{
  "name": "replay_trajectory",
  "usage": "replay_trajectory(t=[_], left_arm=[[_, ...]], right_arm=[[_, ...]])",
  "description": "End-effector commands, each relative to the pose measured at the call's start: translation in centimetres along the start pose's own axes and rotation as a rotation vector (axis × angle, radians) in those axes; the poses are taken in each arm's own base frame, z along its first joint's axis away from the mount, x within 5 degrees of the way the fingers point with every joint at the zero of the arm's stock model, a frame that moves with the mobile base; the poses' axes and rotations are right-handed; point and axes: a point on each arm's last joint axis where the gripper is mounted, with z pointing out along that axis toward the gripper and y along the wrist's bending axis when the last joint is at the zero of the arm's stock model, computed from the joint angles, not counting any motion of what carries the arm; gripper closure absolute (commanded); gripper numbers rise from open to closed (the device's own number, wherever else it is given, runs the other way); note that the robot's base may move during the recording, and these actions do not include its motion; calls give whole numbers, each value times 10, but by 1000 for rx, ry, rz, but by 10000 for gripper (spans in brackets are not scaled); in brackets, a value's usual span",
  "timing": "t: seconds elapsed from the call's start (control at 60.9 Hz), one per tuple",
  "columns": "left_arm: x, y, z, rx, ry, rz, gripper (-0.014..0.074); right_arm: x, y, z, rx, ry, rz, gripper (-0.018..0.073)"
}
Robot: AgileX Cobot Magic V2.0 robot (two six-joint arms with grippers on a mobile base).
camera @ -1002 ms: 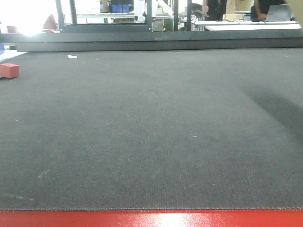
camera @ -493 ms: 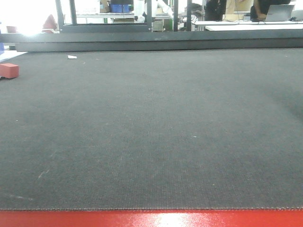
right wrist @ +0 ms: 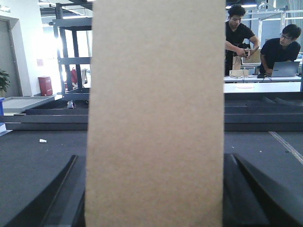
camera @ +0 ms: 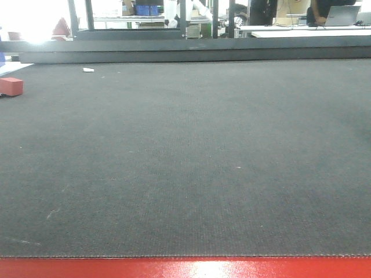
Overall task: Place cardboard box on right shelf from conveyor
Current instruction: 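Drive the base away from the conveyor holding the box in the right gripper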
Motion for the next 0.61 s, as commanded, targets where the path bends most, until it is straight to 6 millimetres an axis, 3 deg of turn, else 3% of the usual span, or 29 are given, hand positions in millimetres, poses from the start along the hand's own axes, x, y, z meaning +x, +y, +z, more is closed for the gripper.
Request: replay_trajectory(t=[0.0,0.591], left_arm=[[-6,0,-1,2,-95,-6,713],[-6,0,-1,2,-95,-6,712]], right_arm=[[-16,3,0,-19,-110,-35,254],[-16,3,0,-19,-110,-35,254]])
